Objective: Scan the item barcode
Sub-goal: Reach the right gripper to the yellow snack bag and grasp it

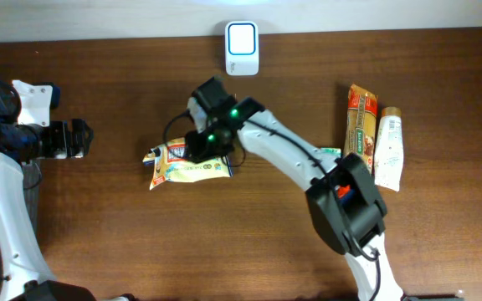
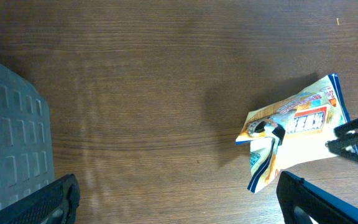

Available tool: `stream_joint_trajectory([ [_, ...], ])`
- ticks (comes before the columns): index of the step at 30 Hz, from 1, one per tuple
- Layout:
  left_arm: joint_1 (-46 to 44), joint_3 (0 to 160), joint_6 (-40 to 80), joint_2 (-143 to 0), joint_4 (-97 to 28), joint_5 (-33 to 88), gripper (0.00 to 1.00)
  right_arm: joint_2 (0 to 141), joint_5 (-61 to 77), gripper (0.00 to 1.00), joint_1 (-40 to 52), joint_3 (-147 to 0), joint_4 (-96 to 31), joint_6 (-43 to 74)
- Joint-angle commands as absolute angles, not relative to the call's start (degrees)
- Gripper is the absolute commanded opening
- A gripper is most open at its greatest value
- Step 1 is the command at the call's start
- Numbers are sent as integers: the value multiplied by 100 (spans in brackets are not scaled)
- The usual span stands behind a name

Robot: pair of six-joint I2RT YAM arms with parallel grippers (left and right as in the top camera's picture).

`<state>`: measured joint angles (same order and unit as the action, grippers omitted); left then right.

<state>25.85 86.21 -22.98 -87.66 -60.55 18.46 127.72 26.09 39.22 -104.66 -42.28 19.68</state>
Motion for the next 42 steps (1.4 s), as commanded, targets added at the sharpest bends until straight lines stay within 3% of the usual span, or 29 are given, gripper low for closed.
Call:
stream_joint_trajectory([
  [1, 2606, 8617, -2370, -8777, -6047, 1863, 99, 12796, 2751, 45, 4143, -10457, -3972, 1553],
  [7, 2606, 8617, -2370, -8777, -6047, 1863, 99, 12798, 2134, 52, 4436, -10457, -3848, 1066],
  [15, 2604, 8617, -2370, -8777, -6047, 1863, 99, 12798, -384, 73, 5295, -10457, -3234, 882],
  [18, 2604, 8617, -2370, -8777, -6047, 1865, 99, 12833, -1181, 72, 5513, -10455, -2842, 1048],
  [27, 2606, 8617, -2370, -8777, -6047, 1865, 99, 13255, -1754, 56, 5586, -10455, -2799, 1546],
  [29, 2604, 8617, -2370, -8777, -6047, 1863, 99, 13249, -1959, 45, 5564, -10457, -2936, 1549],
  [34, 2604, 8617, -2370, -8777, -6047, 1863, 99, 13155, -1955, 4, 5378, -10481, -3470, 1549],
  [38, 2604, 8617, -2370, -8777, -6049, 1865, 99, 12766, -1581, 4, 5074, -10888, -4431, 1544],
  [42, 2604, 8617, -2370, -8777, -6047, 1863, 99, 12160, 263, 4, 4530, -11620, -5581, 1245],
])
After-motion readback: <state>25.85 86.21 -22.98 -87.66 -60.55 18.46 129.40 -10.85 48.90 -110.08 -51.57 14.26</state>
